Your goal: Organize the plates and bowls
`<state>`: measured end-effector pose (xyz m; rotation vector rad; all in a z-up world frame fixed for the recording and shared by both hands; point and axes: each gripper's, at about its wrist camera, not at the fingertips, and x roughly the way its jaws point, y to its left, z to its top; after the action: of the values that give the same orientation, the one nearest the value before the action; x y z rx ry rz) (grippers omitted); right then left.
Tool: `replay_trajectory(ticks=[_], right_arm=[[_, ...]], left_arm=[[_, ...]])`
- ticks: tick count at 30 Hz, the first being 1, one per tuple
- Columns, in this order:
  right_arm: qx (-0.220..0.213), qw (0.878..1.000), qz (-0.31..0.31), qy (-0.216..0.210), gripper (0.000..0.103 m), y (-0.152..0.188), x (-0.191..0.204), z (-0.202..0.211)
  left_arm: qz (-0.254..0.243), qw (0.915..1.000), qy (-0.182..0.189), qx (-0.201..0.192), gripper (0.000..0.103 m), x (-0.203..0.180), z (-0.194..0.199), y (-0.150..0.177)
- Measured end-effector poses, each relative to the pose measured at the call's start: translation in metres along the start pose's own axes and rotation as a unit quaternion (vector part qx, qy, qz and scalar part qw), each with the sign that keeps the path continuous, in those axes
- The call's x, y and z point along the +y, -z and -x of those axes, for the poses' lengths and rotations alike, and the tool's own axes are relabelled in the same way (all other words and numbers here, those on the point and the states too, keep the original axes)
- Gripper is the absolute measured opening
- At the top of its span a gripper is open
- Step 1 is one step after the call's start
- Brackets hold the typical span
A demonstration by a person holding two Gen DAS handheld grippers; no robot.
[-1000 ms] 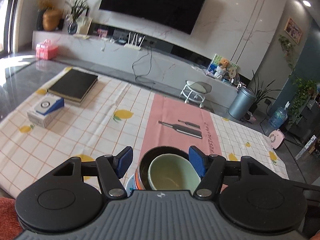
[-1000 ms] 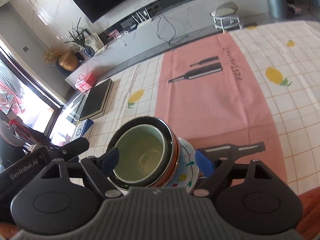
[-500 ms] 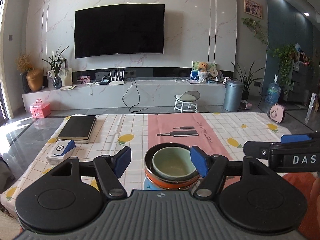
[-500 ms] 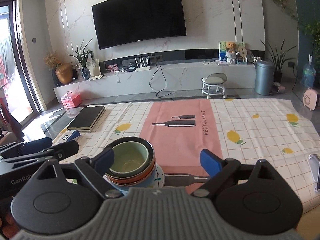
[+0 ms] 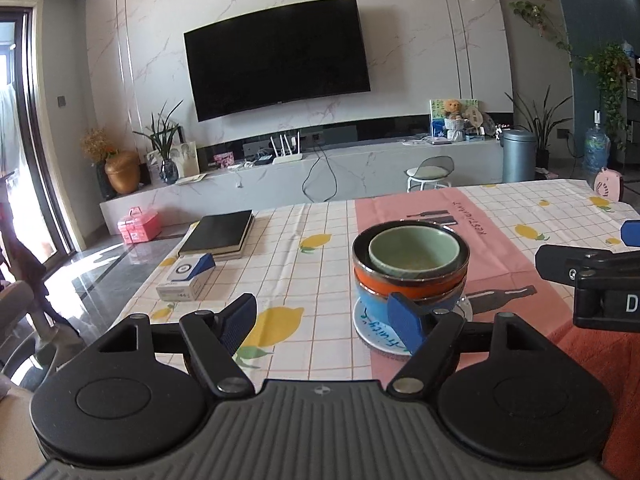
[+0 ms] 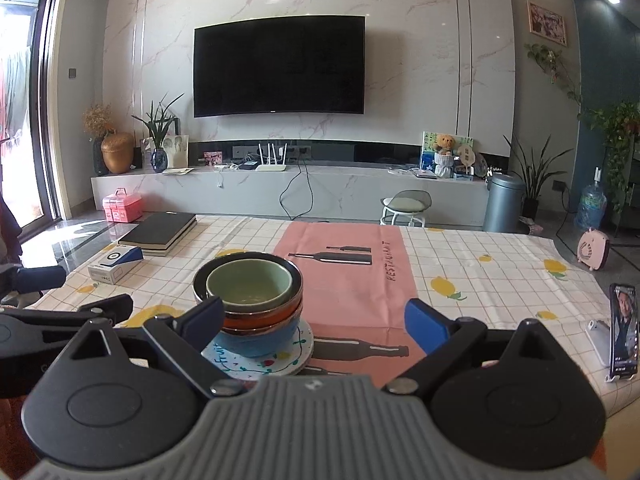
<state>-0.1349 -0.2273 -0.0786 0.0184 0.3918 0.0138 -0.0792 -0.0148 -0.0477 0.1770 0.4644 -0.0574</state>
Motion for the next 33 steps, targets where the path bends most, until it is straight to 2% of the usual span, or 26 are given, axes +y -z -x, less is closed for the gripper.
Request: replay_trajectory(ticks=[6,14,33], right_arm=[[0.030,0.999,-0.013,-0.002,0.095,0.012,-0.002,-0.019],[0.061,0.998,-0.024,0.006,0.095,0.025,-0.008,-0.039],[0.069,0.997,-0.032,-0.001,0.095,0.028,-0.014,-0.044]], left_arm=[[0.005,0.9995,0.014,0.029,0.088,0.000,-0.012,0.004],[-0.003,0.9972,0.012,0.074,0.088,-0.013,-0.032,0.013],[-0.010,0.9962,0.019,0.085,0.088,-0.018,-0.032,0.009]])
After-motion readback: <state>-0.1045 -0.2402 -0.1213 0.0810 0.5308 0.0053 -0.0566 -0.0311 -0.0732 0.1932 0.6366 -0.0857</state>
